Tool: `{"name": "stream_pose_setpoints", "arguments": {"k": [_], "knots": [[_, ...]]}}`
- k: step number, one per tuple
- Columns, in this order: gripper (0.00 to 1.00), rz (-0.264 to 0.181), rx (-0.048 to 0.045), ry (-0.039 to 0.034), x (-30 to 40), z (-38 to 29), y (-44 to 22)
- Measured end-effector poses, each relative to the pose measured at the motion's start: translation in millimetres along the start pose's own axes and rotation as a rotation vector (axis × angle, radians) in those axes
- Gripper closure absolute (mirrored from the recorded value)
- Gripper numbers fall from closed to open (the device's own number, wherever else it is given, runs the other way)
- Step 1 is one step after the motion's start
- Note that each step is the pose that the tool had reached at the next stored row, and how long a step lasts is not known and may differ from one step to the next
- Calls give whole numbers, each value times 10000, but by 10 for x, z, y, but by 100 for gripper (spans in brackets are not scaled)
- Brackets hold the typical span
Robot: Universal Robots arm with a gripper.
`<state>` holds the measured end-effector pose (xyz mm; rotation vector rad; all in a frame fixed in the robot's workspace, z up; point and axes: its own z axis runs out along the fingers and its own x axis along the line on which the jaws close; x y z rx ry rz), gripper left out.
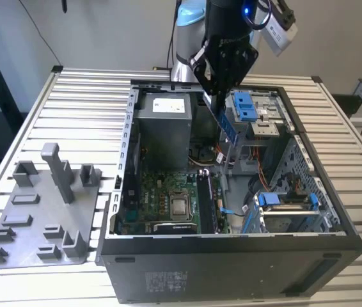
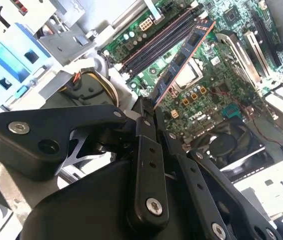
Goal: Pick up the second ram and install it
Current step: 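Insert the second ram into the second slot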
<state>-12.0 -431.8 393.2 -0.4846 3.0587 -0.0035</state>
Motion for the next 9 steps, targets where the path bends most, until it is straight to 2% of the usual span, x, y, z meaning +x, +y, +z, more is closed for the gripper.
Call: {"name": "stream_pose_setpoints", "arguments": {"k": [9], "knots": [[86, 1533, 67, 15, 1, 13, 0]]}}
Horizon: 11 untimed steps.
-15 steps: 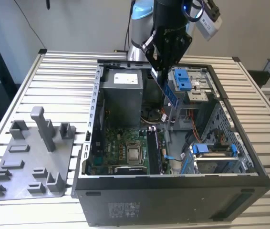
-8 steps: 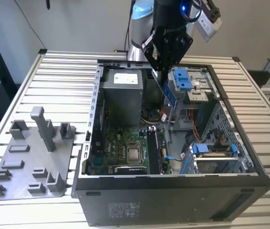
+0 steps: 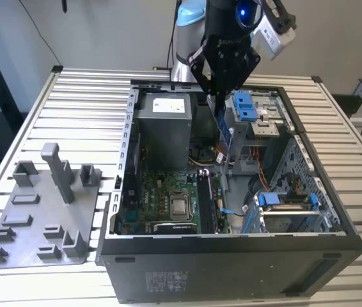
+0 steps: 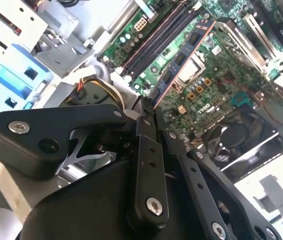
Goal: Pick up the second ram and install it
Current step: 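Insert the second ram into the second slot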
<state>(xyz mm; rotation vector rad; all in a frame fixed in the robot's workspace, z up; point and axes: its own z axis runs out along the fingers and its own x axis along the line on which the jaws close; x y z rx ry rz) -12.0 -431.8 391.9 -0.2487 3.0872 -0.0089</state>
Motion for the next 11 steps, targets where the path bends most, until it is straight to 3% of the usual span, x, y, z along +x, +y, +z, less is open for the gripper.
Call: {"name": "stream_pose_setpoints", "arguments": {"k": [11], "knots": [[86, 1969, 87, 18, 1, 16, 0]]}}
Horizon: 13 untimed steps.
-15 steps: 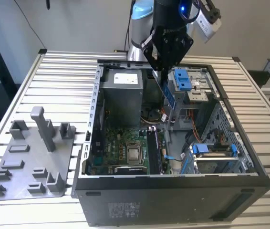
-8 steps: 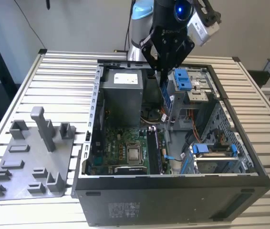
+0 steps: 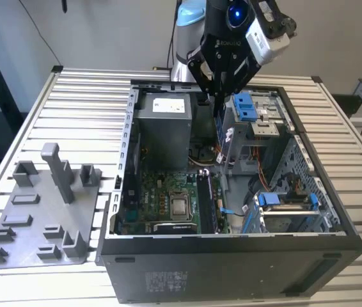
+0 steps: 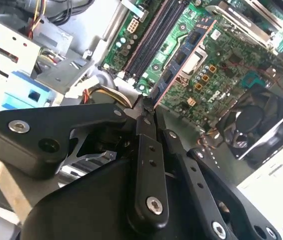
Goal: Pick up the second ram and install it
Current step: 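Insert the second ram into the second slot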
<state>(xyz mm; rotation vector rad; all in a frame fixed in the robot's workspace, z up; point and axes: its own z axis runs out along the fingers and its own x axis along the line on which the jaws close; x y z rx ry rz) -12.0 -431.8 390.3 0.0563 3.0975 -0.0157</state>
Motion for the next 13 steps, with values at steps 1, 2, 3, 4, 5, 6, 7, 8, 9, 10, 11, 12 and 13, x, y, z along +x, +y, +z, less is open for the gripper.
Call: {"name": "stream_pose_setpoints", "arguments": {"k": [1, 2, 3, 4, 5, 6, 7, 8, 9, 10, 11, 12, 13], "knots": [[86, 163, 7, 2, 0, 1, 0], [86, 323, 14, 3, 0, 3, 0], [86, 499, 22, 5, 0, 4, 0], [86, 635, 28, 6, 0, 5, 0], [86, 748, 33, 7, 0, 6, 0], [86, 824, 36, 8, -1, 7, 0], [86, 856, 38, 9, -3, 7, 0], [86, 873, 38, 8, -4, 8, 0], [86, 878, 38, 8, -5, 8, 0], [86, 878, 38, 9, -6, 8, 0], [86, 875, 38, 8, -9, 8, 0], [86, 872, 39, 4, -9, 8, 0], [86, 863, 38, 4, -9, 8, 0]]}}
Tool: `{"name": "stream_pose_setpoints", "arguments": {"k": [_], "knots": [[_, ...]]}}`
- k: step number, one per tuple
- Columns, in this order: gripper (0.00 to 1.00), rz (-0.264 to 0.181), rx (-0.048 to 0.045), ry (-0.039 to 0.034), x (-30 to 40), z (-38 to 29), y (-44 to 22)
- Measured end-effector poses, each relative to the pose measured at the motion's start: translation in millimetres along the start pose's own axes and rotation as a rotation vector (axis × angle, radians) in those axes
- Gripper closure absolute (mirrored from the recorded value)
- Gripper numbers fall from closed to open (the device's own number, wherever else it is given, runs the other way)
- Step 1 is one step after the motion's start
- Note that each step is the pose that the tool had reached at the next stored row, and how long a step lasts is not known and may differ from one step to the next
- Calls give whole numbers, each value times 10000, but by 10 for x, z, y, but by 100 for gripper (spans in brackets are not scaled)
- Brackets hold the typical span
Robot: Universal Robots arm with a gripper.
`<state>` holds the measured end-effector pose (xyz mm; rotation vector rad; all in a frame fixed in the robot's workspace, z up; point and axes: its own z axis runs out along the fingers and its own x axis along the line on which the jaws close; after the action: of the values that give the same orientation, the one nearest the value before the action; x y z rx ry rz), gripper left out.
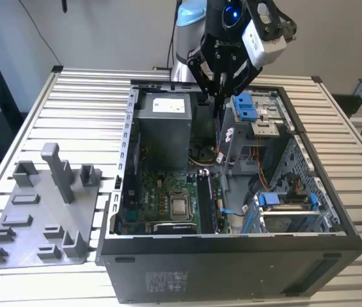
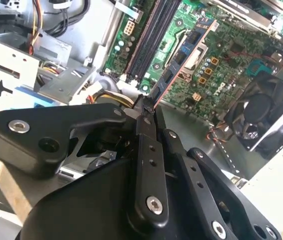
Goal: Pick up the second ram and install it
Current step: 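Insert the second ram into the second slot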
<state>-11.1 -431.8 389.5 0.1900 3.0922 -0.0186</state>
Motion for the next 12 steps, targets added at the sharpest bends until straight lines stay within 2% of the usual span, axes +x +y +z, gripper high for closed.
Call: {"name": "stream_pose_setpoints", "arguments": {"k": [8, 12], "knots": [[86, -735, -33, -8, -26, 23, 4], [86, -797, -26, -9, -27, 25, 4]]}}
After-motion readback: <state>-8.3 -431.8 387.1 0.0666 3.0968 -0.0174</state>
